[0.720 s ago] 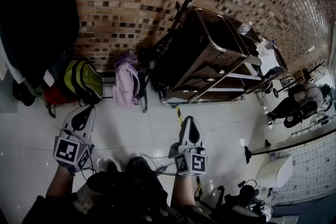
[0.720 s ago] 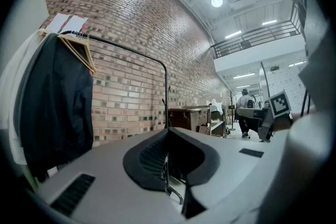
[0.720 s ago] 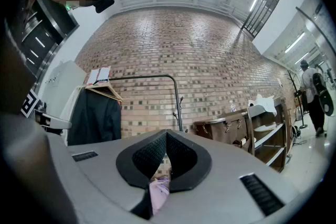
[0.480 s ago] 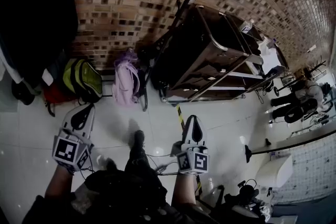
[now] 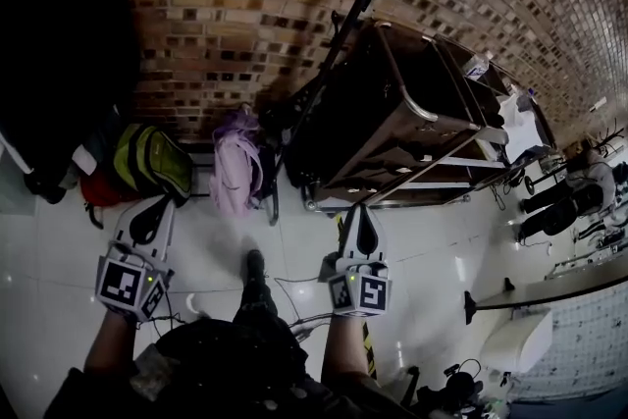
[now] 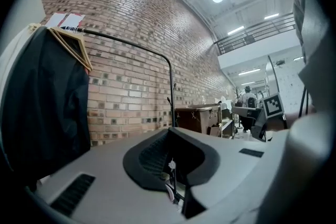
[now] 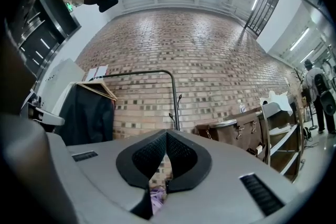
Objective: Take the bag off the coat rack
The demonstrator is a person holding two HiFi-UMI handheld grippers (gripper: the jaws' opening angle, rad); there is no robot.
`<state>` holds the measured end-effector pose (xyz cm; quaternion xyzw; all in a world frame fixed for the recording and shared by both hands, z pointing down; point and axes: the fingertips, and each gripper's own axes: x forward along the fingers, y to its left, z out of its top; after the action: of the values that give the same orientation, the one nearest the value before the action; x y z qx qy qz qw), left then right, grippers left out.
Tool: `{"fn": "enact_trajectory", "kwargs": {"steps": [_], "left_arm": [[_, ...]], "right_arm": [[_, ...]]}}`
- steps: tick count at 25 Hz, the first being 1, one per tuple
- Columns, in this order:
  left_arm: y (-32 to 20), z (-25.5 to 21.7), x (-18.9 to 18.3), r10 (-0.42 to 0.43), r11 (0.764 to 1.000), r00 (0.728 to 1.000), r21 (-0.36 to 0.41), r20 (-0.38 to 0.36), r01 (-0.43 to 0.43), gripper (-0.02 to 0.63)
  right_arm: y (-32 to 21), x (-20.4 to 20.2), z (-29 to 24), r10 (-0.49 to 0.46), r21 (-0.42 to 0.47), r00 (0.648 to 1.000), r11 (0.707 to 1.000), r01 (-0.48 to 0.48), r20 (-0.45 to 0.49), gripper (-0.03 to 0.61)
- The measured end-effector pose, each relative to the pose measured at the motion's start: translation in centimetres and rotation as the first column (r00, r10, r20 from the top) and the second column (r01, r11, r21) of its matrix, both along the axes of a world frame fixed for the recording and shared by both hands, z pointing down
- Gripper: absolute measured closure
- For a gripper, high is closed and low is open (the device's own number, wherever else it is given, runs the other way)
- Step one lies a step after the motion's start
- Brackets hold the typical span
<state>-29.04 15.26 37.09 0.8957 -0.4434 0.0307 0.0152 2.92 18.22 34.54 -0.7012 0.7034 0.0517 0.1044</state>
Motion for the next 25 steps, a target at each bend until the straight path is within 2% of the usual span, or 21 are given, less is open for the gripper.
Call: {"fn": "enact_trajectory", "kwargs": {"steps": [7, 10, 18, 25], "left_arm": [[-6.5, 0.7, 5.6, 0.002, 1.0, 0.999, -0.01, 0.034, -0.002, 0.577], [-9.4, 0.0, 7.5, -0.019, 1.0, 1.0, -0.001, 0.025, 0.019, 0.577], [-16.4, -0.5, 11.6, -0.075, 0.997, 0.997, -0.002, 0.028, 0.075, 0.577], [-20.9, -1.3, 15.5, -0.15, 0.987, 0.988, 0.066, 0.018, 0.149, 0.577]], "right_arm": [[-7.0, 5.1, 2.6, -0.007, -0.051, 1.0, 0.999, 0.006, -0.007, 0.578], [-10.4, 7.2, 3.0, -0.023, -0.078, 1.0, 0.997, 0.022, -0.011, 0.578], [-20.0, 10.1, 4.2, -0.091, -0.126, 0.996, 0.988, 0.087, -0.027, 0.577], [-25.1, 12.5, 5.8, -0.172, -0.147, 0.985, 0.975, 0.169, -0.004, 0.541]]}}
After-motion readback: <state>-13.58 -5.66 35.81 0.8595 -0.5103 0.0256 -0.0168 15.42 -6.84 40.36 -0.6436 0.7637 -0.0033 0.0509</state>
